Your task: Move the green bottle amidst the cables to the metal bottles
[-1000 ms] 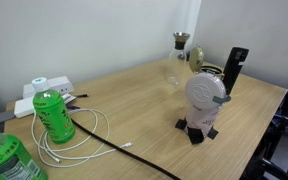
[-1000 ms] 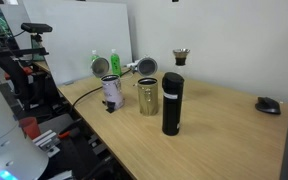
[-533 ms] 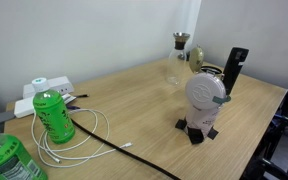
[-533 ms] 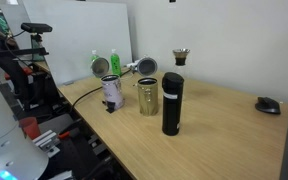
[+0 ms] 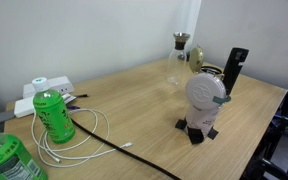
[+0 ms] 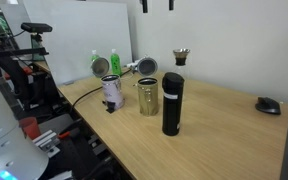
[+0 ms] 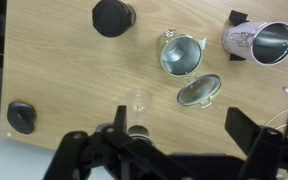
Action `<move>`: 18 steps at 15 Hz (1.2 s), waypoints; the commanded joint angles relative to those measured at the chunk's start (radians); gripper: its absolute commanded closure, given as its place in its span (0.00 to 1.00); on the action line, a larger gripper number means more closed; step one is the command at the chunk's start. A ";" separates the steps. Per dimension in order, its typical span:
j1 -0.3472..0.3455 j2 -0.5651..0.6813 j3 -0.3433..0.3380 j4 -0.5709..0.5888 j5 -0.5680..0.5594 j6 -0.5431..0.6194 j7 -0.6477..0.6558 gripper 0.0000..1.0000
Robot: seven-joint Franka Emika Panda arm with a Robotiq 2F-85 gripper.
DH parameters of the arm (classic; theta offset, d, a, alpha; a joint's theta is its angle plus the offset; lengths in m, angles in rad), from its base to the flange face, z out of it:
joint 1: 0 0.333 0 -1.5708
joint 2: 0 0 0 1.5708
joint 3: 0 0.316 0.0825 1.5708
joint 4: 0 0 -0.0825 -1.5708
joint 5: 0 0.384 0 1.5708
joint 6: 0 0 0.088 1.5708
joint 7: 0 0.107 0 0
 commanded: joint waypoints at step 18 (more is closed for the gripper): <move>0.203 0.189 0.276 0.037 0.076 0.165 0.088 0.00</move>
